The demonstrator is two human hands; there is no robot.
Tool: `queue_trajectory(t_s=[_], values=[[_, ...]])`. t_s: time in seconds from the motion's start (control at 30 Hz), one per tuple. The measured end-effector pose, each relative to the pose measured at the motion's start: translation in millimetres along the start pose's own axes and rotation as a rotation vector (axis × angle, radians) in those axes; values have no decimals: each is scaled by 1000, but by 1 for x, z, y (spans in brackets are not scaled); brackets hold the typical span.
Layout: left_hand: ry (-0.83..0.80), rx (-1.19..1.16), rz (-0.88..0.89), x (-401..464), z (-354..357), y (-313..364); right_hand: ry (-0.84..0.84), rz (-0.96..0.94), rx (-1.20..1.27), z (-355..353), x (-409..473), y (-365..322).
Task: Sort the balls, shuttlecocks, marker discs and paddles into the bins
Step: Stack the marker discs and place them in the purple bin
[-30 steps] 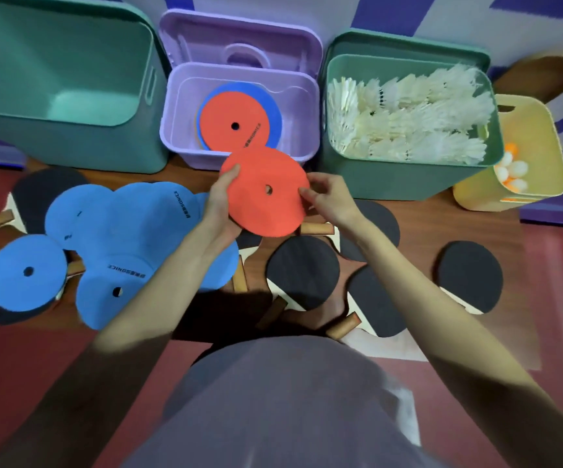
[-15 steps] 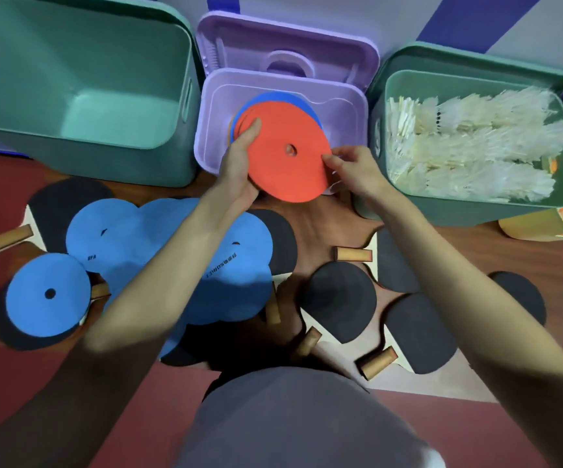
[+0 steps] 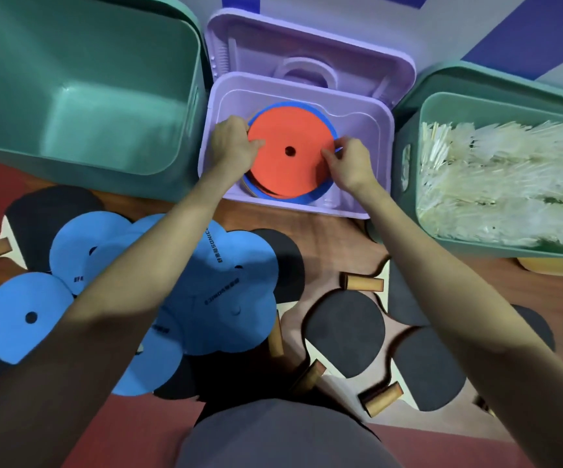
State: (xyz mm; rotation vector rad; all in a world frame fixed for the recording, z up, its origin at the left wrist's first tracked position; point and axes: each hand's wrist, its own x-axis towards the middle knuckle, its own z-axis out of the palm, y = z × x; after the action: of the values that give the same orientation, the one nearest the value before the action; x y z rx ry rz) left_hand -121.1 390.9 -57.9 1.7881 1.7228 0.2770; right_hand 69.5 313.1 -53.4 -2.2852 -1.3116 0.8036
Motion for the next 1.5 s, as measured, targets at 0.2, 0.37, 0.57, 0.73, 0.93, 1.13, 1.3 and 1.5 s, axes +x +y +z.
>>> queue_trajectory(t_s=[0.2, 0.37, 0.57, 0.73, 0.93, 1.13, 1.3, 1.5], values=[[39, 93, 69, -3, 4, -9, -75, 1, -138, 6, -3, 1], [125, 99, 148, -25, -10, -5, -2, -87, -148, -5, -22, -4], [292, -201, 418, -99, -32, -14, 116, -460, 42, -2, -106, -18], [240, -112, 149, -169, -17, -63, 33, -511, -43, 31, -175, 6], [-21, 56, -86, -231, 11, -135, -257, -190, -136, 92, -216, 39], [-120, 124, -157, -276, 29, -150, -306, 48, -130, 123, -240, 34], [-172, 91, -95, -293, 36, -152, -301, 120, -26, 123, -242, 26], [-173, -10, -117, -310, 32, -145, -425, -46, 2, 103, -242, 31]])
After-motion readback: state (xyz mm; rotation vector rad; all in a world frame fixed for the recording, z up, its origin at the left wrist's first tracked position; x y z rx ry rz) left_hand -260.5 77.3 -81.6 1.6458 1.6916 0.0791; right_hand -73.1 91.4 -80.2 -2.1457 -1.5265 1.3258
